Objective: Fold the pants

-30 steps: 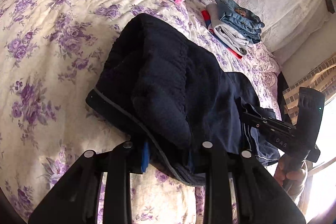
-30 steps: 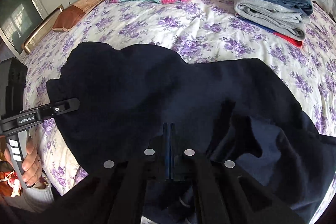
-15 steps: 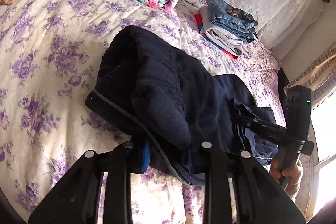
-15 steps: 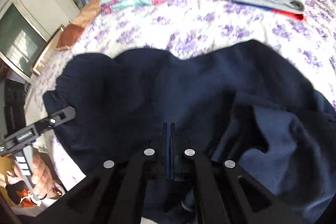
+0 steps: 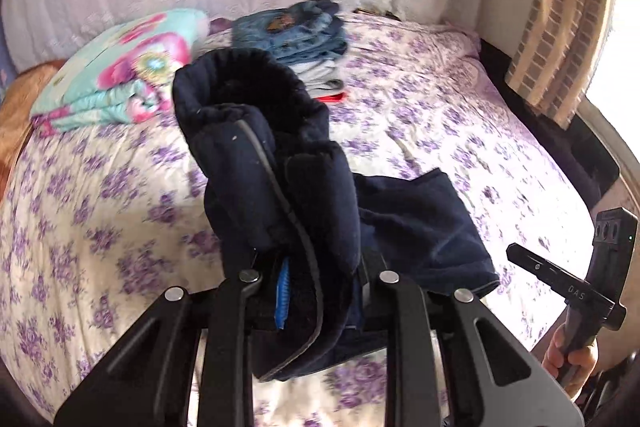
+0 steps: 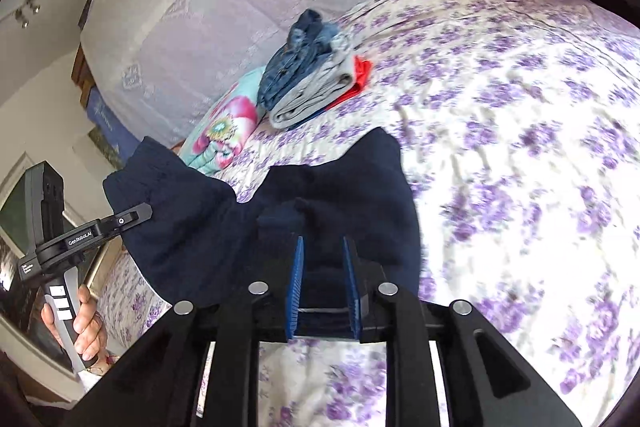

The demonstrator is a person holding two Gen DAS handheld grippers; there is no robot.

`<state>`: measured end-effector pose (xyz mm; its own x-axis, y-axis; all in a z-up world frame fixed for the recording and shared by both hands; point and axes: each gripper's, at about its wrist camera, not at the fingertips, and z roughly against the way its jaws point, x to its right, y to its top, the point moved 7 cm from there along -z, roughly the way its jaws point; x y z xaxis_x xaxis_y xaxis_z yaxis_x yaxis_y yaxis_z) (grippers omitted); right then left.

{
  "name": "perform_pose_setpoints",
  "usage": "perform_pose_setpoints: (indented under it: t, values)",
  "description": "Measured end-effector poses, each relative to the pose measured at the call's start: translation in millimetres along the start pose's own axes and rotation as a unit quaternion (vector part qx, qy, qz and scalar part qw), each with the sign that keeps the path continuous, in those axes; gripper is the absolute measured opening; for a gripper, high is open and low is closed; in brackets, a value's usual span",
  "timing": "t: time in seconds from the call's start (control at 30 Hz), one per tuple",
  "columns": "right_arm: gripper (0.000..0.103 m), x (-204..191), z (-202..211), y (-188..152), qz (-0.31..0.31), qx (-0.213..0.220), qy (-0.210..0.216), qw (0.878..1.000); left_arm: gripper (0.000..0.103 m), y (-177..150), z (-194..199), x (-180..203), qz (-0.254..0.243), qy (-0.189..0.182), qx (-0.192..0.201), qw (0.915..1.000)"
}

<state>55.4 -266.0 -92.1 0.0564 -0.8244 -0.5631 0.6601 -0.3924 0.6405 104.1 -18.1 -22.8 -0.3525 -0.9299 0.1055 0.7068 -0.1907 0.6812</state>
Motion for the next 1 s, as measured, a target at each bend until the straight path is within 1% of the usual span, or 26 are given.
perform_pose_setpoints:
  t: [0.03,0.1,0.17,0.2,0.27,0.3,0.33,0.37,0.4,0.43,0.47,0.5,0.53,0.57,0.6,0.63,0.67,0.73,0.77,0.8,0.83,0.87,0.9,0.93,0.97,1.0]
  values:
    - [0.026,12,6,2,-0.011,0.003,-0.012,1.0,0.02,2,-7,24,-0.022,-0.01,-0.008,0.9997]
    - [0.027,25,22,10,-0.013,0.024,-0.013,1.0,0.02,2,-27,68,-0.054,-0.034,-0.035,0.9973]
    - [0.03,37,31,18,-0.018,0.044,-0.016,0.999,0.02,-5,-66,105,-0.075,-0.046,-0.089,0.9922]
    - [0.031,40,32,21,-0.021,0.049,-0.016,0.998,0.021,-12,-91,116,-0.078,-0.04,-0.115,0.9895]
    - [0.031,49,34,22,-0.03,0.052,-0.016,0.998,0.024,-33,-144,136,-0.095,-0.025,-0.169,0.9807]
    - [0.031,54,33,21,-0.036,0.049,-0.017,0.998,0.024,-43,-161,142,-0.103,-0.016,-0.19,0.9762]
    - [0.031,58,31,21,-0.04,0.046,-0.017,0.998,0.024,-50,-166,145,-0.111,-0.005,-0.195,0.9745]
    - [0.032,62,30,20,-0.044,0.042,-0.019,0.998,0.024,-51,-161,148,-0.125,0.006,-0.181,0.9755]
    - [0.033,67,28,19,-0.047,0.04,-0.022,0.998,0.035,-50,-153,151,-0.139,0.009,-0.168,0.9759]
    - [0.038,71,26,19,-0.051,0.039,-0.026,0.998,0.045,-48,-144,153,-0.141,-0.008,-0.163,0.9765]
    - [0.04,74,24,19,-0.054,0.038,-0.03,0.997,0.064,-45,-133,154,-0.129,-0.037,-0.161,0.9777]
    - [0.045,77,20,19,-0.057,0.037,-0.036,0.997,0.08,-41,-121,152,-0.114,-0.067,-0.157,0.9786]
    - [0.048,80,15,19,-0.06,0.033,-0.043,0.997,0.085,-36,-106,151,-0.105,-0.09,-0.146,0.9795]
    - [0.05,80,10,18,-0.061,0.027,-0.047,0.997,0.091,-30,-90,147,-0.103,-0.102,-0.128,0.9811]
    - [0.05,78,7,16,-0.06,0.02,-0.046,0.997,0.095,-24,-76,143,-0.106,-0.106,-0.107,0.9829]
    - [0.05,73,4,14,-0.058,0.014,-0.039,0.997,0.097,-19,-60,132,-0.111,-0.103,-0.081,0.9852]
    - [0.05,64,3,13,-0.052,0.013,-0.026,0.998,0.098,-15,-51,116,-0.105,-0.085,-0.06,0.989]
    - [0.05,40,4,14,-0.033,0.02,0.014,0.999,0.098,-8,-48,78,-0.077,-0.037,-0.041,0.9955]
    - [0.05,24,4,17,-0.02,0.023,0.035,0.999,0.097,-7,-51,57,-0.055,-0.032,-0.043,0.997]
    - [0.047,8,3,20,-0.003,0.023,0.05,0.999,0.09,-9,-55,41,-0.03,-0.043,-0.051,0.9973]
    - [0.045,-9,0,24,0.017,0.02,0.056,0.998,0.078,-14,-58,28,-0.007,-0.059,-0.063,0.9963]
    - [0.043,-23,-4,28,0.037,0.016,0.055,0.998,0.051,-20,-64,20,0.01,-0.074,-0.08,0.994]
    - [0.041,-37,-11,32,0.062,0.011,0.05,0.997,0.041,-26,-70,16,0.017,-0.088,-0.096,0.9914]
    - [0.041,-47,-18,34,0.079,0.006,0.039,0.996,0.04,-34,-77,17,0.019,-0.096,-0.105,0.9896]
    - [0.041,-49,-28,36,0.088,-0.004,0.018,0.996,0.032,-40,-83,16,0.022,-0.095,-0.111,0.989]
    - [0.041,-47,-38,35,0.087,-0.017,-0.004,0.996,0.03,-48,-89,15,0.026,-0.094,-0.119,0.9881]
